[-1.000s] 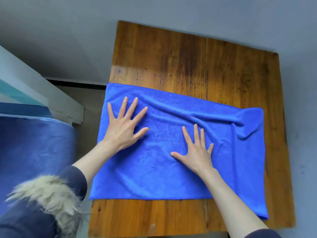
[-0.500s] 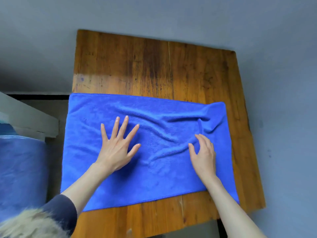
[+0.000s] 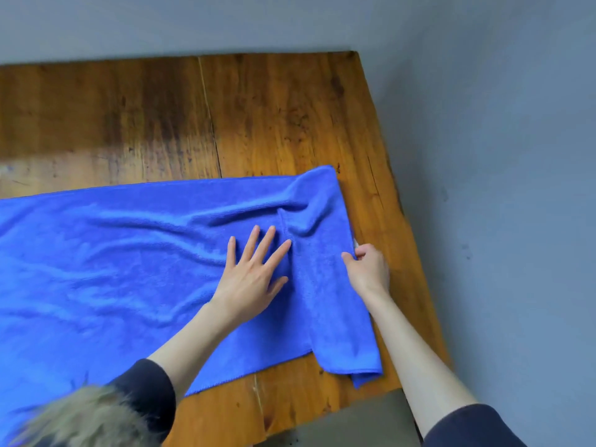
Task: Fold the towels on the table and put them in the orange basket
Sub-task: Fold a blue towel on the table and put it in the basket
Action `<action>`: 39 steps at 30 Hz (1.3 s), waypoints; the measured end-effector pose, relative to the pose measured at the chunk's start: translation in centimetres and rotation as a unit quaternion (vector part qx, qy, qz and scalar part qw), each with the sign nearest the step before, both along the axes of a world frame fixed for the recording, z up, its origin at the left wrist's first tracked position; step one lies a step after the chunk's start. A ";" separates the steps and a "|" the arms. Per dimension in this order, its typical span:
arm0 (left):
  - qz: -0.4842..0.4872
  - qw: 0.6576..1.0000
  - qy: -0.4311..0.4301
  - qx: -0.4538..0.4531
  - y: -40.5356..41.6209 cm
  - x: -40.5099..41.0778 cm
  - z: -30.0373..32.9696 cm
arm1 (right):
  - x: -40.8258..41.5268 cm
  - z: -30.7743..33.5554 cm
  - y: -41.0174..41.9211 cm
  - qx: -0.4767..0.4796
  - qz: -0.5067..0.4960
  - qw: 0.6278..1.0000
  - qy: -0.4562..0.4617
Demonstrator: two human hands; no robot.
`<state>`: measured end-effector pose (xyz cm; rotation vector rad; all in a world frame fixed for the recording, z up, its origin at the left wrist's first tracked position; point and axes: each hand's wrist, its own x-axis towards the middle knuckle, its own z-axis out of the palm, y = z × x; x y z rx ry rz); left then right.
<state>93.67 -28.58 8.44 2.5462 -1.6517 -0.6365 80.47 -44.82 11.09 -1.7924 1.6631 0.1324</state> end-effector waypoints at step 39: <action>0.099 0.994 0.006 -0.046 -4.1 -2.1 2.7 | -1.5 -0.2 -14.6 -0.042 -0.049 0.984 -0.166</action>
